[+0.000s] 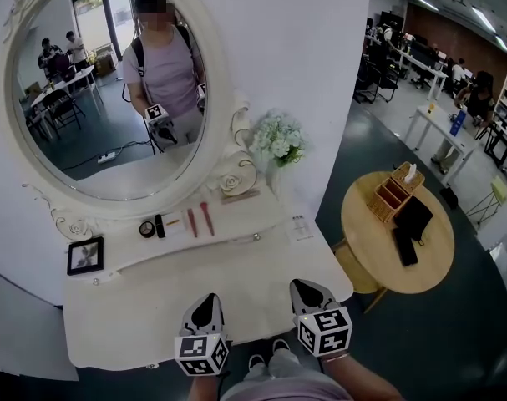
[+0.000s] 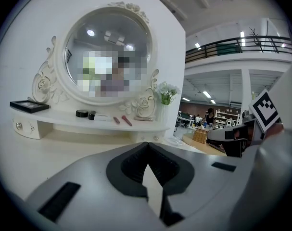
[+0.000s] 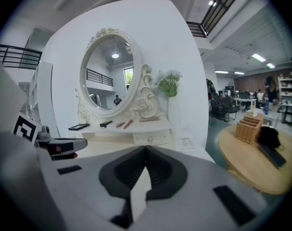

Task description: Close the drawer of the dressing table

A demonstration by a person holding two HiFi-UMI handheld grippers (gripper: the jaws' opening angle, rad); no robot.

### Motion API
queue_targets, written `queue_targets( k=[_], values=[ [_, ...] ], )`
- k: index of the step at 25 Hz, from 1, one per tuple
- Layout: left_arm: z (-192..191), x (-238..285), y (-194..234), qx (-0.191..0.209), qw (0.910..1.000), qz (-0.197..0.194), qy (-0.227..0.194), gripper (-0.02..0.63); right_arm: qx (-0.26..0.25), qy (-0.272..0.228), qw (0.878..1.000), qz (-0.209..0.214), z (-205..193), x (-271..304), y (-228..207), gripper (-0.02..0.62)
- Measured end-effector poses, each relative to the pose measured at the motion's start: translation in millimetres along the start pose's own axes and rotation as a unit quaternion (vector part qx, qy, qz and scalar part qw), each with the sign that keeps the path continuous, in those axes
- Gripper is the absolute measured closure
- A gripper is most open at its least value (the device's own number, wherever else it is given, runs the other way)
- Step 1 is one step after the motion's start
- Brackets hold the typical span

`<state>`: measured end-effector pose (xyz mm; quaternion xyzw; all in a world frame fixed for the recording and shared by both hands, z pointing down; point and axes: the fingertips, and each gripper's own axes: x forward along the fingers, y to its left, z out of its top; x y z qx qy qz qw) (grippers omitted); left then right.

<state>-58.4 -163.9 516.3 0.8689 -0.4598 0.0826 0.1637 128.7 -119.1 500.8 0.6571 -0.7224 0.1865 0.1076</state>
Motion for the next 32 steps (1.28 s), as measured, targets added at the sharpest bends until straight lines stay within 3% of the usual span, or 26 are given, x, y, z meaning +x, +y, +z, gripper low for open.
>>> queue_targets(
  k=[7, 32],
  values=[
    [-0.5, -4.2, 0.1, 0.002, 1.0000, -0.003, 0.001, 0.604, 0.014, -0.010, 1.000, -0.015, -0.2, -12.7, -7.9, 0.592],
    [2.7, 5.9, -6.7, 0.007, 1.0000, -0.002, 0.001, 0.604, 0.034, -0.021, 0.999, -0.002, -0.7, -12.3, -14.4, 0.592]
  ],
)
